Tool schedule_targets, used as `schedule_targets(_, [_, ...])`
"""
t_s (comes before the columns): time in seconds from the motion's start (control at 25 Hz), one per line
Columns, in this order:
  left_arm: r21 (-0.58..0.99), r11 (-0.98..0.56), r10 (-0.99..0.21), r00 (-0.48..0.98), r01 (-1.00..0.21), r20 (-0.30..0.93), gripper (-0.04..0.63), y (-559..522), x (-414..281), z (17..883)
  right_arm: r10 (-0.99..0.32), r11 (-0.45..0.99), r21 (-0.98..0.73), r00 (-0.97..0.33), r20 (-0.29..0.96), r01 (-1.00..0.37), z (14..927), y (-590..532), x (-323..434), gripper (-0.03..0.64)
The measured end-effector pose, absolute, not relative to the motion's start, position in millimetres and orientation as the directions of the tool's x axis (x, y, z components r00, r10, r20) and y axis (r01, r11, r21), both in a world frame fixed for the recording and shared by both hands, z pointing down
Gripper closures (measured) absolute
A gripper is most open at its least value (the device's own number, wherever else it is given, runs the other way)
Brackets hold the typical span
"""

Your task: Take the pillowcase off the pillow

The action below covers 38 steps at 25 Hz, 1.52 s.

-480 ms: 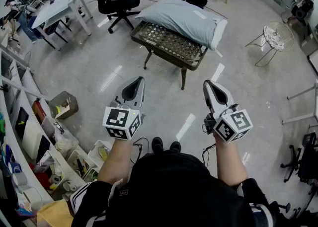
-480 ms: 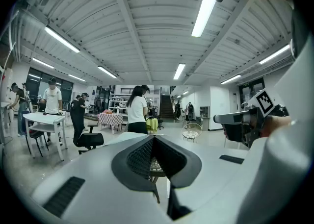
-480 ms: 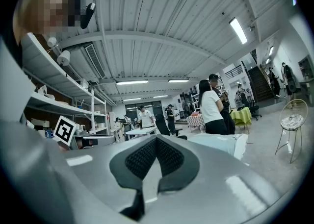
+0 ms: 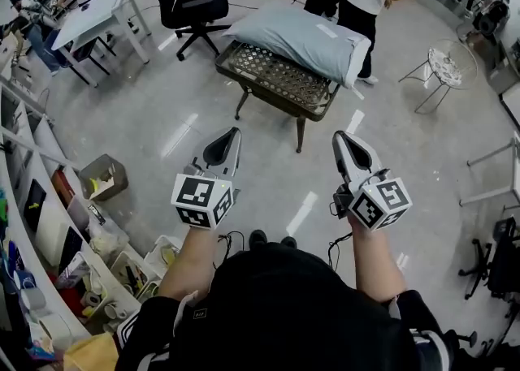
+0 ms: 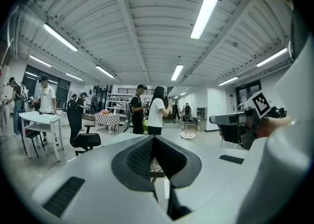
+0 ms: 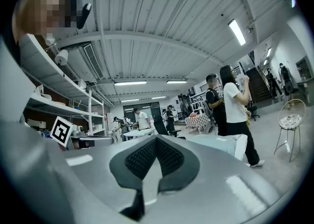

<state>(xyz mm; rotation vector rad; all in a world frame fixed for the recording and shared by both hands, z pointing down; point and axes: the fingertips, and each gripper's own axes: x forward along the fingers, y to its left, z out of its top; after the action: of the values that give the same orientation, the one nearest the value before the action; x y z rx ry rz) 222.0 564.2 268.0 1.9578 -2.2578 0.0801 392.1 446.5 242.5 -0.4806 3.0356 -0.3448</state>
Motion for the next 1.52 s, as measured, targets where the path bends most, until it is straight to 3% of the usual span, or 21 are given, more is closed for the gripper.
schedule_targets(0.72, [0.107, 0.062, -0.975, -0.037, -0.992, 0.219, 0.591, 541.0, 192.2, 305.6, -0.326, 0.892, -0.319, -0.944, 0.041, -0.322, 276.1, 439.8, 352.1, 0.607])
schedule_targets(1.52, [0.105, 0.075, -0.945, -0.037, -0.992, 0.325, 0.591, 348.3, 137.9, 328.7, -0.287, 0.880, -0.391, -0.958, 0.013, -0.270, 304.8, 241.5, 281.2, 0.606])
